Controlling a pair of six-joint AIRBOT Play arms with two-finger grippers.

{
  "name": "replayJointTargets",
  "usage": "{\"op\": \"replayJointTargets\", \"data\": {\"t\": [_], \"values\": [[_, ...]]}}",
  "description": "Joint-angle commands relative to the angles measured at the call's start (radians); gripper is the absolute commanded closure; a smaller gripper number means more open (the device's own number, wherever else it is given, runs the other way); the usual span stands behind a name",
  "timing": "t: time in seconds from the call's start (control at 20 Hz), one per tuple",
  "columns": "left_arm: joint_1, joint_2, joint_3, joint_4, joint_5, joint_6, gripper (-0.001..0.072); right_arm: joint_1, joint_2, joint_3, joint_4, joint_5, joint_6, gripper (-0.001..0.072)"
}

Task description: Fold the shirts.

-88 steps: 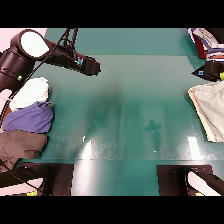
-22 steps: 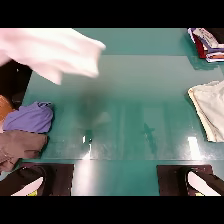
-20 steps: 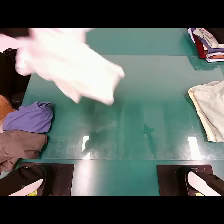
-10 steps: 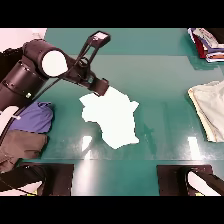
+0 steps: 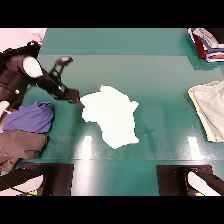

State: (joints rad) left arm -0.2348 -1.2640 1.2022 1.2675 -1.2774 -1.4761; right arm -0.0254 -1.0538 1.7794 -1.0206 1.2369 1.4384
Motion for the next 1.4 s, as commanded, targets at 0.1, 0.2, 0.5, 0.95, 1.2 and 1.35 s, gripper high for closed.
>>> {"op": "replayJointTargets", "data": {"t": [0.1, 0.2, 0.5, 0.95, 1.2, 1.35], "values": [[0.029, 0.003, -0.327, -0.246, 0.320, 0.123, 0.0168, 0.001, 0.000, 0.001, -0.001, 0.005, 0.000, 0.0695], [0.029, -0.004, -0.369, -0.291, 0.395, 0.149, 0.0168, 0.001, 0.000, 0.001, -0.001, 0.009, 0.000, 0.0695], [0.032, -0.053, -0.360, -0.303, 0.424, 0.149, 0.0589, 0.001, 0.000, 0.001, -0.003, 0.079, 0.000, 0.0695], [0.032, -0.047, -0.080, -0.170, 0.266, 0.148, 0.0684, 0.035, 0.092, -0.625, 0.009, 0.255, 0.001, 0.0547], [0.032, -0.048, -0.079, -0.173, 0.273, 0.148, 0.0684, 0.256, 0.058, -1.136, 0.187, -0.063, 0.000, 0.0368], [0.032, -0.048, -0.079, -0.173, 0.270, 0.148, 0.0684, 0.411, -0.055, -1.215, 0.348, -0.274, -0.054, 0.0368]]}}
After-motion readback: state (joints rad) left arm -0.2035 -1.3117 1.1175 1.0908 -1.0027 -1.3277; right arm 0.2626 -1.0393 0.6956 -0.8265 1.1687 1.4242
